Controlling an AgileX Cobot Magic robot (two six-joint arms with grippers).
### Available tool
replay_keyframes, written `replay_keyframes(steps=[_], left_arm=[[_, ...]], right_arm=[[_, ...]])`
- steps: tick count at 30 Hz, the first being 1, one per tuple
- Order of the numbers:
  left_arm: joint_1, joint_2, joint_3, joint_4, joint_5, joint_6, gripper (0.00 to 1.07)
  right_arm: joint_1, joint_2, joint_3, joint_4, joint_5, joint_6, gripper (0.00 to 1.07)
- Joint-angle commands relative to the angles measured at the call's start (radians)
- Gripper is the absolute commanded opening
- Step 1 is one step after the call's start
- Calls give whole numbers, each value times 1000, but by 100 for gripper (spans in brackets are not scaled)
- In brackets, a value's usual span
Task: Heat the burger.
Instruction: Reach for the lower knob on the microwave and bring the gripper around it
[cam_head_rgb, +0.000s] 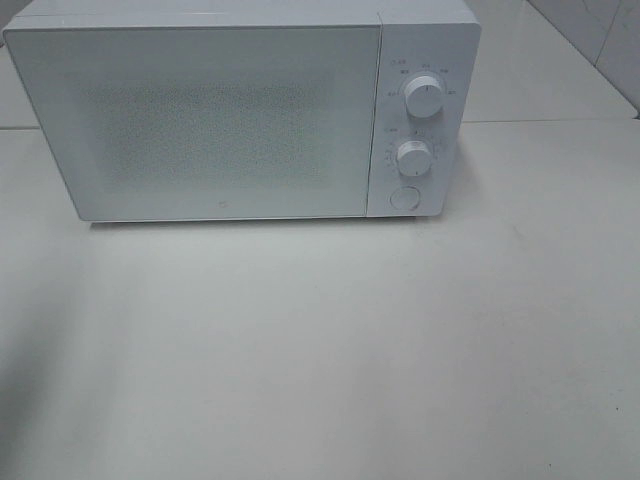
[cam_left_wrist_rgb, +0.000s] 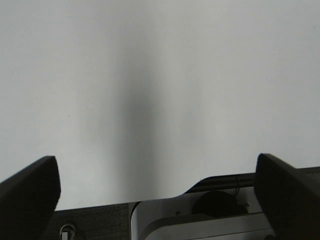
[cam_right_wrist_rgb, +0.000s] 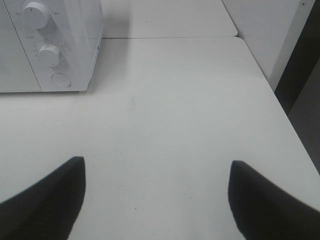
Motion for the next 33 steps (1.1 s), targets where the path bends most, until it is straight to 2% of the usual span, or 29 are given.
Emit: replay_keyframes(steps=[1, 3, 5, 6, 12, 14, 15, 17, 20, 22, 29, 32, 33], left_arm=[[4, -65, 52, -1, -1, 2, 98], [4, -169, 119, -1, -8, 2, 98], [4, -197, 134, -1, -8, 2, 98], [4, -265, 166, -1, -7, 2, 98], [4, -372, 209, 2, 23, 1, 98], [4, -482, 267, 2, 37, -4, 98], [4, -482, 267, 2, 37, -4, 98], [4, -548, 284, 9, 0, -34, 98], [4, -572, 285, 16, -8, -43, 98], [4, -661, 316, 54, -65, -54, 98], [4, -766, 315, 91, -65, -82, 98], [4, -804, 316, 126, -66, -125, 98], [4, -828, 316, 159, -67, -166, 98]], right_arm=[[-4, -25, 2, -5, 1, -1, 74], [-4, -25, 2, -5, 1, -1, 74], [-4, -25, 2, -5, 1, -1, 74], [-4, -25, 2, -5, 1, -1, 74], [-4, -25, 2, -5, 1, -1, 74], [-4, -25, 2, -5, 1, -1, 74], [-4, -25, 2, -5, 1, -1, 74], [-4, -25, 2, -6, 1, -1, 74], [-4, -25, 2, -6, 1, -1, 74], [-4, -25, 2, -6, 1, -1, 74], [-4, -25, 2, -7, 1, -1, 74], [-4, -25, 2, -7, 1, -1, 74], [-4, -25, 2, -7, 1, -1, 74]])
